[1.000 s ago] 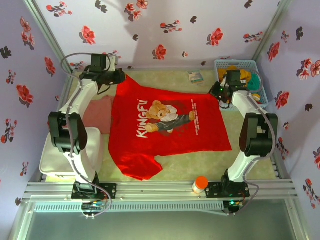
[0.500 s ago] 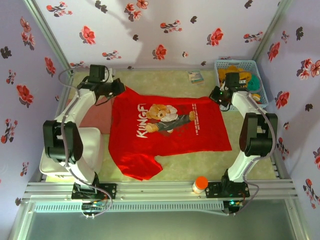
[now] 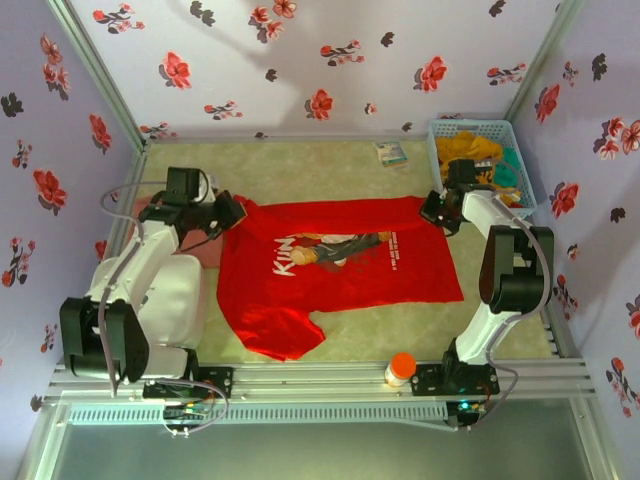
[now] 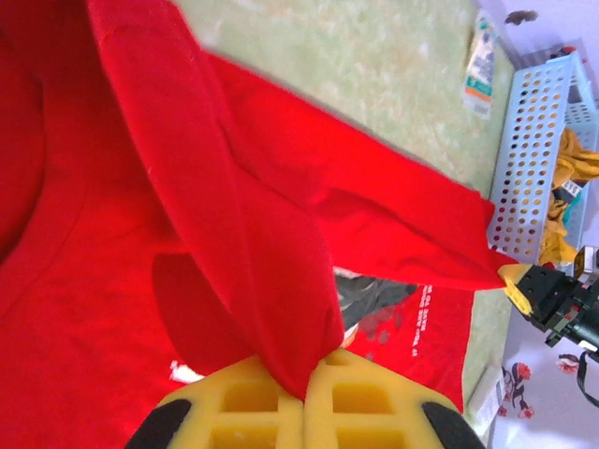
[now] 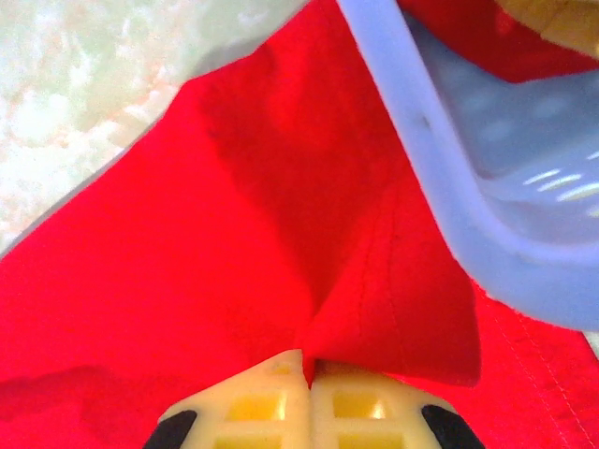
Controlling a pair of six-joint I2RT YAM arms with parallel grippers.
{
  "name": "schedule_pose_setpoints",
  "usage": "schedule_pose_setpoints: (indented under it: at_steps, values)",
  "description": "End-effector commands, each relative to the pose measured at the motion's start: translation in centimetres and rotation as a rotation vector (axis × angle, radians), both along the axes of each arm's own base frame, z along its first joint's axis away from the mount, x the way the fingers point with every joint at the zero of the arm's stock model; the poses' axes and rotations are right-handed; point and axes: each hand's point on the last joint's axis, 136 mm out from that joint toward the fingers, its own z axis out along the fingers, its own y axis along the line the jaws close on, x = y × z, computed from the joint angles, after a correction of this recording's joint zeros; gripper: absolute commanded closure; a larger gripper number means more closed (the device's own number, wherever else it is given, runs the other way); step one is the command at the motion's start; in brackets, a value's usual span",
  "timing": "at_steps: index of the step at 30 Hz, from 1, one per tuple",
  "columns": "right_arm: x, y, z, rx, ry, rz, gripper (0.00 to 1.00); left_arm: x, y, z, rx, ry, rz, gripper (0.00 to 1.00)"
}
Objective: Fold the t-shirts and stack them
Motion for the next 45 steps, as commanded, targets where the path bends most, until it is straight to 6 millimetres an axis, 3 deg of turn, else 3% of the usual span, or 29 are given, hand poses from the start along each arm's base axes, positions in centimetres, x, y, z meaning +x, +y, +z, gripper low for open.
schedule_pose_setpoints:
  at_steps: [1, 5, 7, 11, 14, 18, 22, 25, 31, 37, 45]
  values:
    - [-0.7, -0.2, 0.0, 0.003, 0.004, -0.009, 1.00, -1.0, 0.0, -0.8, -0.062, 0.036, 0.050, 1.00]
    - [-1.1, -0.2, -0.5, 0.004, 0.011, -0.008, 0.94, -2.0, 0.2, -3.0, -0.064, 0.061, 0.074, 1.00]
    - [-1.2, 0.1, -0.7, 0.017, 0.013, -0.001, 0.81, -2.4, 0.6, -4.1, -0.025, 0.089, 0.070, 1.00]
    - [-1.3, 0.2, 0.5, 0.022, -0.016, 0.009, 0.59, -3.1, 1.9, -4.4, 0.091, 0.114, 0.050, 0.70]
    - [-0.9, 0.1, 2.5, 0.013, -0.062, 0.009, 0.50, -2.8, 3.7, -3.5, 0.212, 0.084, 0.045, 0.65]
    - [0.2, 0.4, 4.6, 0.019, -0.120, 0.010, 0.45, -0.4, 5.7, -2.6, 0.308, 0.050, 0.045, 0.65]
    - [1.5, 1.2, 5.1, -0.003, -0.120, 0.034, 0.41, 3.3, 5.7, -1.9, 0.330, 0.015, 0.019, 0.67]
    - [2.7, 2.0, 4.6, 0.010, -0.129, 0.047, 0.38, 6.3, 4.8, -2.2, 0.304, -0.007, -0.006, 0.69]
    - [4.8, 3.6, 2.1, 0.042, -0.082, 0.074, 0.36, 11.1, 3.9, -4.7, 0.320, 0.023, -0.069, 0.72]
    - [5.9, 4.4, -0.5, 0.051, -0.041, 0.083, 0.36, 13.3, 3.2, -7.7, 0.456, 0.059, -0.125, 0.71]
    - [6.4, 4.8, -2.3, 0.040, 0.000, 0.086, 0.34, 14.2, 3.4, -10.3, 0.624, 0.107, -0.147, 0.72]
